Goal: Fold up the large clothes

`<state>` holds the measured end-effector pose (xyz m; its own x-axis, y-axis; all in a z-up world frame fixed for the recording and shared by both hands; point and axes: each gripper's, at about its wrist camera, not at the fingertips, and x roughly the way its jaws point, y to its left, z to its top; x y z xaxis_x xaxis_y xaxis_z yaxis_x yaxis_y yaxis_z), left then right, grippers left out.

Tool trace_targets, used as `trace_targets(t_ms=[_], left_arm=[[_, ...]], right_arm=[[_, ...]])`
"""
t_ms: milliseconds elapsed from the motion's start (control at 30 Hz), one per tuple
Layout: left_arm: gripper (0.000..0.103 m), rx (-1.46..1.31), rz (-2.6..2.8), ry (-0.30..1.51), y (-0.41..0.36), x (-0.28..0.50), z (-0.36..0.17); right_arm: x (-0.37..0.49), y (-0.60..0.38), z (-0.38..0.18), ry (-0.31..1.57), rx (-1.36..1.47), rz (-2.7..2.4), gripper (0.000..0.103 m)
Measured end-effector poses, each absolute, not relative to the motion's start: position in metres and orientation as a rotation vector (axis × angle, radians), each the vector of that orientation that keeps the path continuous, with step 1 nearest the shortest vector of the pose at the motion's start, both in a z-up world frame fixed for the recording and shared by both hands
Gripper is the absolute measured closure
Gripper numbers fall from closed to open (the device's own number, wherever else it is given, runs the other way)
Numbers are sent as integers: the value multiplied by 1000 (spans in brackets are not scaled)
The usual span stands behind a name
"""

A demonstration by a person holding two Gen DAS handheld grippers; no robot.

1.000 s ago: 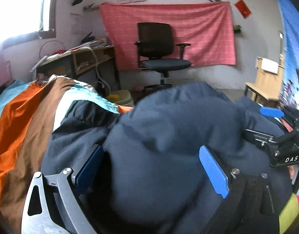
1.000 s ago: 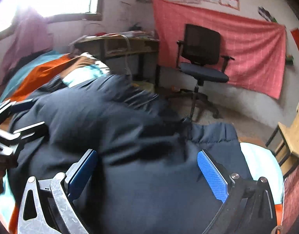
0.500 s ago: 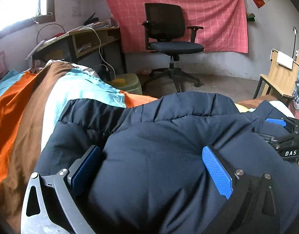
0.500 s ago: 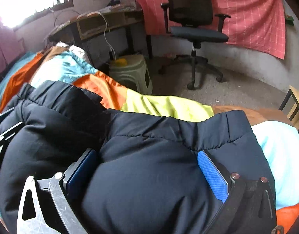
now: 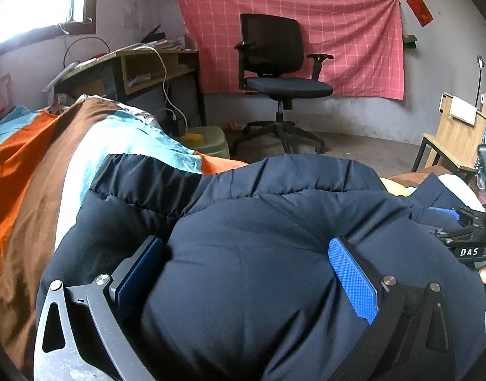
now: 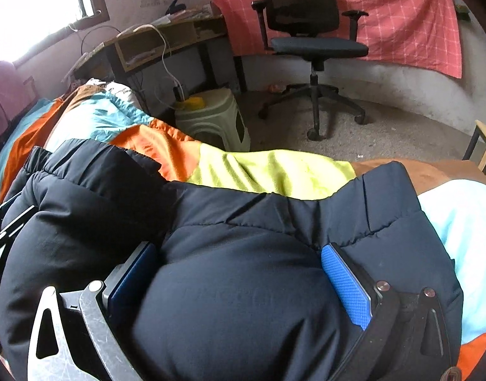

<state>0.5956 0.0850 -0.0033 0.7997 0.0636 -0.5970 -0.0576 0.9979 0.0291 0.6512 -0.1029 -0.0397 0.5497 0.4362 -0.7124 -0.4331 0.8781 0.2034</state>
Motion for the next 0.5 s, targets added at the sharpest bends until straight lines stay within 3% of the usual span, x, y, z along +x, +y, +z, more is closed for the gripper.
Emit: trace_targets(t_ms=[500], left_arm=[[1,18,114,579,102,559,18]], right_arm=[[596,-147,-2,626,62,372,0]])
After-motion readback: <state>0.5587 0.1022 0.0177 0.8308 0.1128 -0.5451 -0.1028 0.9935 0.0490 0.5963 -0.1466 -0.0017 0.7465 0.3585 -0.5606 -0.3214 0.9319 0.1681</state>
